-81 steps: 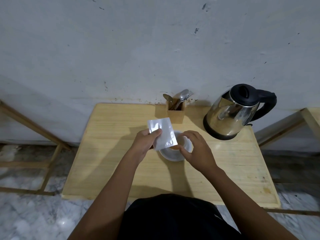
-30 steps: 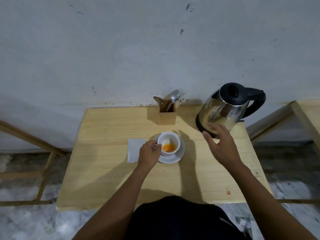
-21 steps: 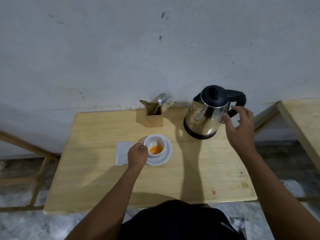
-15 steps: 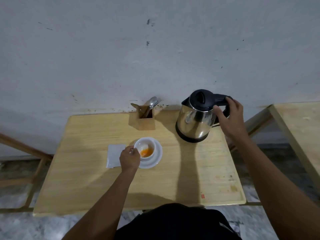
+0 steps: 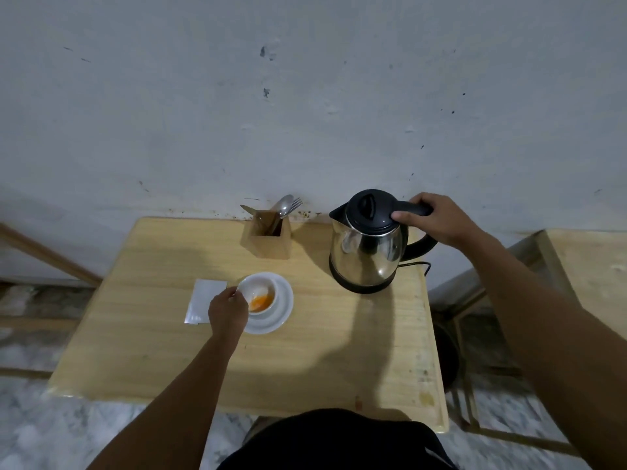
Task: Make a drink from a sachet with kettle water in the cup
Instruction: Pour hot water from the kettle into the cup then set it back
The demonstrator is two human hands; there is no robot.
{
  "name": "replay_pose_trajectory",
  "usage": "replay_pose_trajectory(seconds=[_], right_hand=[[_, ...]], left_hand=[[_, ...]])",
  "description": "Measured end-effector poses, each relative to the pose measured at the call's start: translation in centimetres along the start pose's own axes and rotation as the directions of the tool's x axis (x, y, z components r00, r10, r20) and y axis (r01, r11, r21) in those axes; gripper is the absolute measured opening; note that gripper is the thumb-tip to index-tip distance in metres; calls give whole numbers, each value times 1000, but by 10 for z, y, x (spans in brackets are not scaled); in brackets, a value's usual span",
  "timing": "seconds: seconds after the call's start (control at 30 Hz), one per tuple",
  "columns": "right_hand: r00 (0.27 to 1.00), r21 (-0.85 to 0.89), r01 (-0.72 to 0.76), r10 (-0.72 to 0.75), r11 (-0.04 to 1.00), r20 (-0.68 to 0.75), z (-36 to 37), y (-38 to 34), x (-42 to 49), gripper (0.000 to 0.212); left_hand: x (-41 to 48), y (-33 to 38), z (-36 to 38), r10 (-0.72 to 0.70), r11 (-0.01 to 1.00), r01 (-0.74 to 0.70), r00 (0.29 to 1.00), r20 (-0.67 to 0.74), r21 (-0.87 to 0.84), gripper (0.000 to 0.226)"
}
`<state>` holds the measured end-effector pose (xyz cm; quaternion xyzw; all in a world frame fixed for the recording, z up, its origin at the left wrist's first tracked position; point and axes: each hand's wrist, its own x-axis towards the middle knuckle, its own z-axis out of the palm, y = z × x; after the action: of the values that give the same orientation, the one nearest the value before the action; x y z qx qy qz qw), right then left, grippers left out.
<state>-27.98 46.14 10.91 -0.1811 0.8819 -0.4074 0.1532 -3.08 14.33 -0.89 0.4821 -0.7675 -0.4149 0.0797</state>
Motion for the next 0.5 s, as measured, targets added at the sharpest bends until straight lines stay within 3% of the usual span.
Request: replay_pose_trajectory(seconds=[0.23, 0.4, 0.5], right_hand=[[991, 7, -51, 49, 999, 125, -8, 12, 14, 67], [999, 54, 0, -3, 999, 40, 0, 20, 16, 96], [999, 70, 42, -41, 997, -4, 4, 19, 11, 82]], left_hand=[[-3, 4, -2, -19, 1000, 20, 999, 32, -11, 29], [2, -1, -6, -47, 999, 48, 996, 74, -19, 30], [0, 5, -7, -46, 999, 47, 996, 80, -11, 29]])
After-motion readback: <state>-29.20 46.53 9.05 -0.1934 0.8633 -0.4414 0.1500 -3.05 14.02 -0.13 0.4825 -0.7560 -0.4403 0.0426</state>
